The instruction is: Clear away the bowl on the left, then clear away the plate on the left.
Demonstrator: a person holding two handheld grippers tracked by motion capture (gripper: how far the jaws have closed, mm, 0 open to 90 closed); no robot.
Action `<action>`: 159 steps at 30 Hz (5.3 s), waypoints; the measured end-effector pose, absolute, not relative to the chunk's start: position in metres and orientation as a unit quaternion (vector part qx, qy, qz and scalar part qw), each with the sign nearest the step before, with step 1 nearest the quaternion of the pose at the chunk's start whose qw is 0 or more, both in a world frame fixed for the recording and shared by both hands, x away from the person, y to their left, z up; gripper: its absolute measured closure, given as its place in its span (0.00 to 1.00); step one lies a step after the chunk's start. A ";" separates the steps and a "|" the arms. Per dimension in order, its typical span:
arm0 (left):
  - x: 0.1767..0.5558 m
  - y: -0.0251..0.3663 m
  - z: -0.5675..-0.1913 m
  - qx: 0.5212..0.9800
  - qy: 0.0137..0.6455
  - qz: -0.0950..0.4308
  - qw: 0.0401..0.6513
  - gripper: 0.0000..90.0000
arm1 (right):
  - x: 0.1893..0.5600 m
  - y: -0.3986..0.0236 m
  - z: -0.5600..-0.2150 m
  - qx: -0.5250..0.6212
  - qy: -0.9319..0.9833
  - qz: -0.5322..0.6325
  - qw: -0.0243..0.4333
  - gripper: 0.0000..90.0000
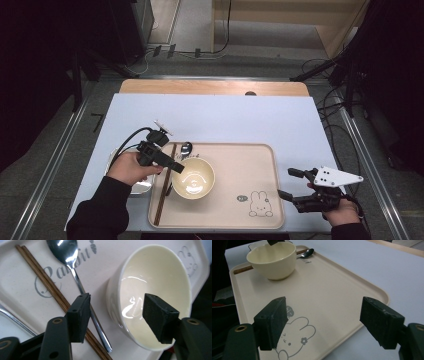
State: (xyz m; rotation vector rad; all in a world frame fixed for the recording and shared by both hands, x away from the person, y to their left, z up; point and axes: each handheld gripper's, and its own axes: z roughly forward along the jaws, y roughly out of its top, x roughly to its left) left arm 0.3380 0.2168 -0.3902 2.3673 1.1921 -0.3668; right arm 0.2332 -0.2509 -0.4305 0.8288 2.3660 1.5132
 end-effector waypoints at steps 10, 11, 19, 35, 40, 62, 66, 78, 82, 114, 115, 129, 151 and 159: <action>0.337 0.232 -0.381 0.858 0.434 -0.132 0.243 0.41 | 0.235 -0.249 -0.431 0.284 0.804 0.512 0.102 0.25; 0.336 0.235 -0.380 0.858 0.434 -0.130 0.243 0.41 | 0.234 -0.249 -0.431 0.284 0.805 0.511 0.103 0.25; 0.332 0.255 -0.371 0.849 0.451 -0.111 0.252 0.40 | 0.233 -0.249 -0.431 0.282 0.805 0.511 0.103 0.25; 0.332 0.292 -0.369 0.834 0.481 -0.078 0.261 0.39 | 0.230 -0.249 -0.431 0.281 0.805 0.514 0.097 0.25; 0.331 0.305 -0.369 0.828 0.491 -0.070 0.262 0.39 | 0.231 -0.248 -0.431 0.280 0.805 0.514 0.097 0.25; 0.322 0.351 -0.376 0.801 0.541 -0.044 0.251 0.44 | 0.236 -0.245 -0.431 0.279 0.804 0.517 0.095 0.25; 0.321 0.361 -0.377 0.794 0.550 -0.037 0.254 0.43 | 0.237 -0.245 -0.431 0.277 0.804 0.517 0.095 0.25; 0.319 0.385 -0.387 0.779 0.580 -0.022 0.237 0.45 | 0.238 -0.243 -0.432 0.277 0.805 0.517 0.091 0.25; 0.318 0.392 -0.390 0.771 0.593 -0.016 0.230 0.47 | 0.239 -0.242 -0.432 0.276 0.805 0.517 0.091 0.25; 0.325 0.407 -0.424 0.747 0.642 -0.048 0.162 0.89 | 0.240 -0.240 -0.432 0.296 0.791 0.527 0.091 0.20; 0.326 0.406 -0.424 0.747 0.643 -0.048 0.160 0.90 | 0.241 -0.239 -0.432 0.295 0.792 0.526 0.095 0.21; 0.328 0.418 -0.426 0.699 0.684 -0.087 0.189 0.99 | 0.246 -0.226 -0.434 0.352 0.783 0.508 0.069 0.15; 0.325 0.427 -0.404 0.686 0.688 -0.095 0.217 0.99 | 0.247 -0.220 -0.424 0.380 0.772 0.505 0.062 0.16; 0.340 0.419 -0.375 0.694 0.680 -0.094 0.216 0.99 | 0.256 -0.204 -0.413 0.375 0.777 0.501 0.069 0.19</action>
